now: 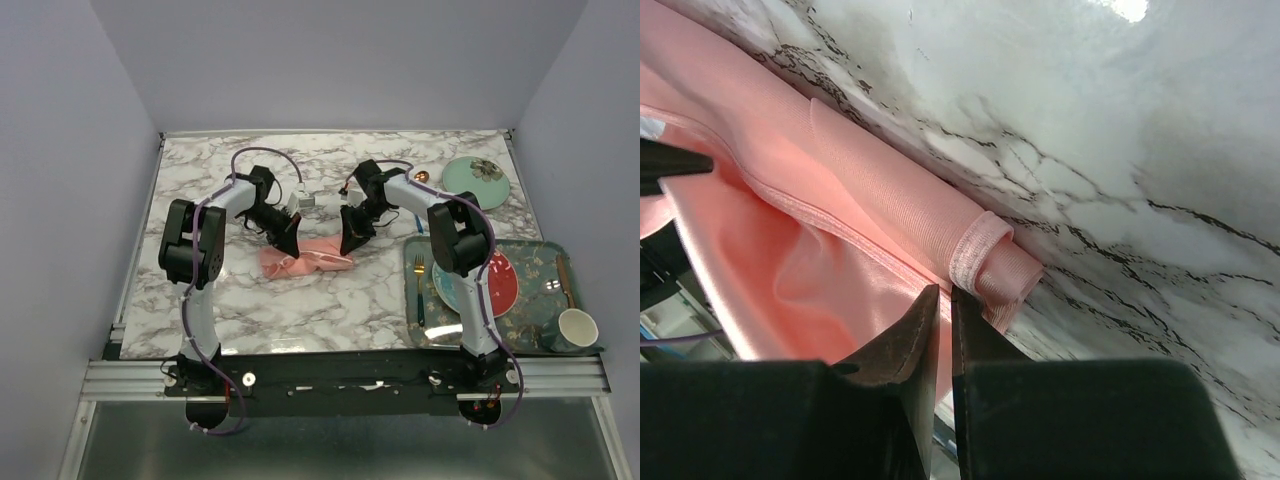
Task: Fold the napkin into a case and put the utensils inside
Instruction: Fold the 2/3-rectangle-folded napkin at the center of the board.
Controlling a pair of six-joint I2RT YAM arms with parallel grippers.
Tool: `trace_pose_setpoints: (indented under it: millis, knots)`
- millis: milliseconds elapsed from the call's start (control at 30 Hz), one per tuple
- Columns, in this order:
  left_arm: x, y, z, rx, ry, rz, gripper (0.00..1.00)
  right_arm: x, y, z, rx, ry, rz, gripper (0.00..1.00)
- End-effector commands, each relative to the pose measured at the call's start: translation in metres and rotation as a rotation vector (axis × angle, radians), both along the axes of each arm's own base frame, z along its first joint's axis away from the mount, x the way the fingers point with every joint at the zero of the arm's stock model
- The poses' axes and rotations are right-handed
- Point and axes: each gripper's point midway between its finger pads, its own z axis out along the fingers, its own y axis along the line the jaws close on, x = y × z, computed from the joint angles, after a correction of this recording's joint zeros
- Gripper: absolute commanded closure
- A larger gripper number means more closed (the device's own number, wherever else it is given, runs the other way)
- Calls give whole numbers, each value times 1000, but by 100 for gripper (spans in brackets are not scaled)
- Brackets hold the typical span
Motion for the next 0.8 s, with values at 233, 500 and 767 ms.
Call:
trace_pose_setpoints:
  millis: [233,500,767]
  knots:
    - [17,9,-24,-56,208,143,100,6,-21,-37,-134,-42,44,80]
    - [16,14,-35,-34,231,155,100,15,-18,11,-54,-125,67,66]
    - [21,14,-37,-32,234,161,100,29,-46,64,75,-215,46,36]
